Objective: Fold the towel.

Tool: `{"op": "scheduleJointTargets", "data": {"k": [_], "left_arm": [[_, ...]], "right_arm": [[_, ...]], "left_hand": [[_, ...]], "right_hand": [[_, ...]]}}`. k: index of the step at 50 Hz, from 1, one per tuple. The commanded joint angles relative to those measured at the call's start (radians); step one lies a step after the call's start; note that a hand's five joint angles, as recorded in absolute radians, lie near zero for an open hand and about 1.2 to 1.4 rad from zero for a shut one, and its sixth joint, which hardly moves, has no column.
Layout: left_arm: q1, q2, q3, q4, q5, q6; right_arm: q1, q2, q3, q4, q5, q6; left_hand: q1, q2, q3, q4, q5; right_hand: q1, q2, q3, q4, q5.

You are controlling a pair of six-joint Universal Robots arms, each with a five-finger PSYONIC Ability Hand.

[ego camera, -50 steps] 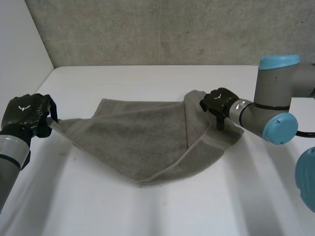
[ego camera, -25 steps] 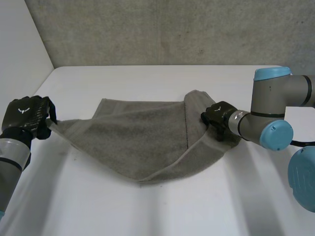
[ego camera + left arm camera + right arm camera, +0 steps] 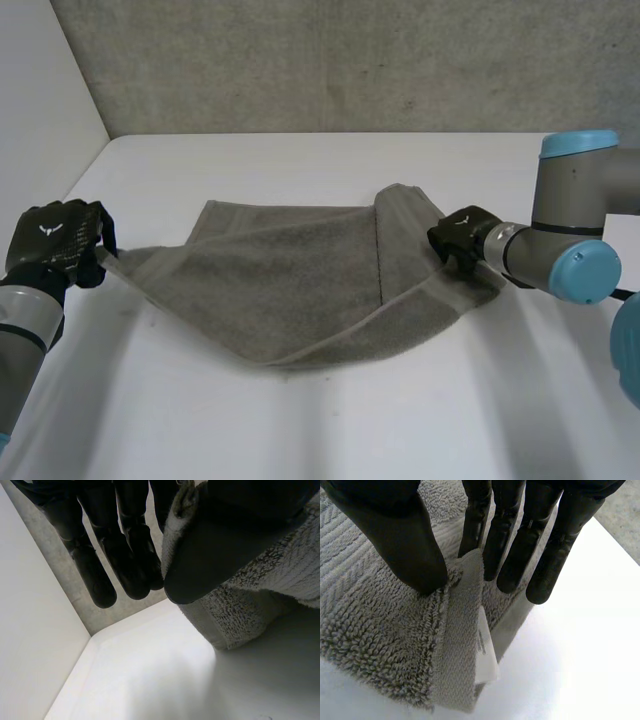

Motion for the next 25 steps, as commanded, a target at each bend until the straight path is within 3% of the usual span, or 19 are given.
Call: {"op": "scheduleJointTargets", "data": {"k": [1, 2, 5, 25], "left_arm": [[-0.002, -0.007, -0.004, 0.000, 0.000, 0.002], [-0.002, -0.014, -0.004, 0.000, 0.000, 0.004], [-0.002, -0.020, -0.004, 0.000, 0.000, 0.004], [-0.006, -0.049, -0.006, 0.011, -0.001, 0.005]], "right_arm": [[-0.022, -0.046, 0.063, 0.001, 0.011, 0.026], [-0.029, -0.066, 0.089, 0.003, 0.014, 0.050], [-0.037, -0.091, 0.126, 0.003, 0.018, 0.080], [-0.085, -0.151, 0.250, 0.004, 0.015, 0.135]], "left_hand": [[0.187, 0.178, 0.179, 0.178, 0.187], [0.187, 0.178, 0.179, 0.178, 0.187], [0.187, 0.178, 0.179, 0.178, 0.187], [0.187, 0.178, 0.179, 0.178, 0.187]], "right_hand": [[-0.091, -0.090, -0.091, -0.095, -0.092], [-0.236, -0.235, -0.237, -0.240, -0.237], [-0.314, -0.313, -0.314, -0.318, -0.315], [-0.276, -0.275, -0.277, -0.280, -0.277]]}}
